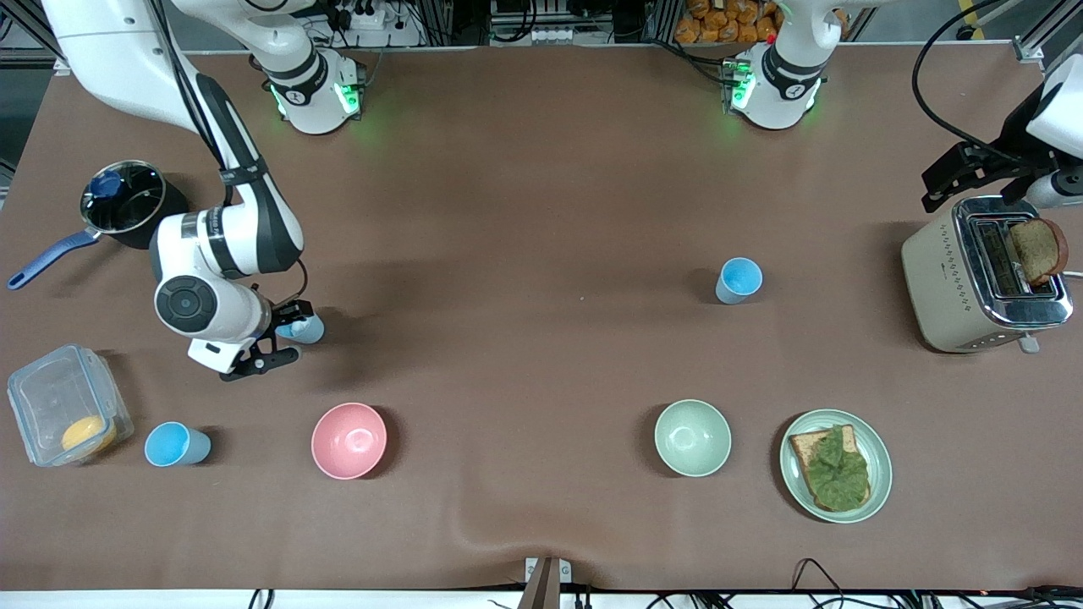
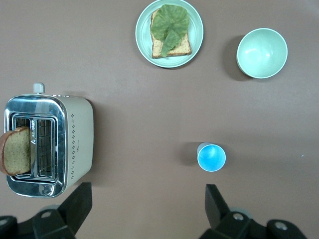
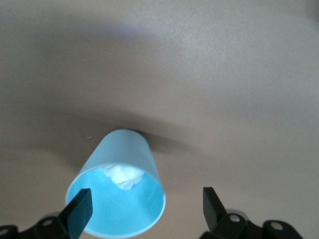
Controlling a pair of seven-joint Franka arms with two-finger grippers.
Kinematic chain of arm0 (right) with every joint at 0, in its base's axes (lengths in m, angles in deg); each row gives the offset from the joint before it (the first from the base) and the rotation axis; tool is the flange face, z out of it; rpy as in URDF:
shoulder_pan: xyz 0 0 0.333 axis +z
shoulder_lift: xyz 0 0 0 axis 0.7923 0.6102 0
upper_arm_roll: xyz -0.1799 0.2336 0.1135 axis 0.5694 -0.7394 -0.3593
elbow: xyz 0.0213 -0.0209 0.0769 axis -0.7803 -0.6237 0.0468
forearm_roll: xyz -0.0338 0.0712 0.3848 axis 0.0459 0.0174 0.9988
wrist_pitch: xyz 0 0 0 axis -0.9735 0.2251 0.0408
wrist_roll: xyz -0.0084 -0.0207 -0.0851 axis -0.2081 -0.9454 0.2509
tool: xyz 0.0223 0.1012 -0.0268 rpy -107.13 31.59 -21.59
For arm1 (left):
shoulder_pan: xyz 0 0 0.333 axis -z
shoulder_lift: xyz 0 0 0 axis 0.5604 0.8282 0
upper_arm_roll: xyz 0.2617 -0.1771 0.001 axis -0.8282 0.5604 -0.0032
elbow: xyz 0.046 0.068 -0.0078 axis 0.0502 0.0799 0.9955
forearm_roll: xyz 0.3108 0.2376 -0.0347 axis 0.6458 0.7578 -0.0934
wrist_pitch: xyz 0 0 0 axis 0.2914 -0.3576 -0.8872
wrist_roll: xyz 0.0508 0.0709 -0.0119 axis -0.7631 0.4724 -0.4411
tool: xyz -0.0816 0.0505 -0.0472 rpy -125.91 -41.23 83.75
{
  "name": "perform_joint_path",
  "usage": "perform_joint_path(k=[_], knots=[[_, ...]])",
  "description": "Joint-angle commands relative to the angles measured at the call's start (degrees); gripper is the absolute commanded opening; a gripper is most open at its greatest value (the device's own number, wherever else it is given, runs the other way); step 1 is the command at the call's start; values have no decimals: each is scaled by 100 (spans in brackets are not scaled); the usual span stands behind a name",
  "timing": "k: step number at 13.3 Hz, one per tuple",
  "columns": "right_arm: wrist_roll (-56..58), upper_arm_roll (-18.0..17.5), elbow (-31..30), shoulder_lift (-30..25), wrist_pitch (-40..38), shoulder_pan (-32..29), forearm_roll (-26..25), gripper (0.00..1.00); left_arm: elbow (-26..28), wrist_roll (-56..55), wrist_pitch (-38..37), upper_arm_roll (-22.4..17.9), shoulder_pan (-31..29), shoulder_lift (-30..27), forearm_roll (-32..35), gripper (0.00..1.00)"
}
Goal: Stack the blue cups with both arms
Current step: 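Reach the right gripper to the blue cup near the pink bowl and grasp it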
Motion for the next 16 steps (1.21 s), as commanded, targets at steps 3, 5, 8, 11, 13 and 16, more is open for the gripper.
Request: perform_joint_path(k=[3, 5, 8, 11, 13, 16], knots=[[337, -40, -286, 4, 335, -161, -132, 0, -107, 66, -76, 34, -64, 29, -67, 100], [319, -40, -242, 4, 273, -126, -106, 0, -107, 66, -76, 34, -73, 29, -67, 100], [293, -49, -58, -5, 116, -30, -97, 0, -107, 74, -76, 34, -73, 20, -58, 100], [249, -58, 486, -57, -700, 277, 147, 0, -107, 110, -76, 34, -82, 11, -49, 100], [66, -49, 916, -58, -1315, 559, 778, 0, -98, 118, -93, 34, -73, 3, -49, 100], [-794, -49, 1120, -49, -1371, 1155, 1789, 0, -98, 66, -84, 34, -82, 11, -49, 100]])
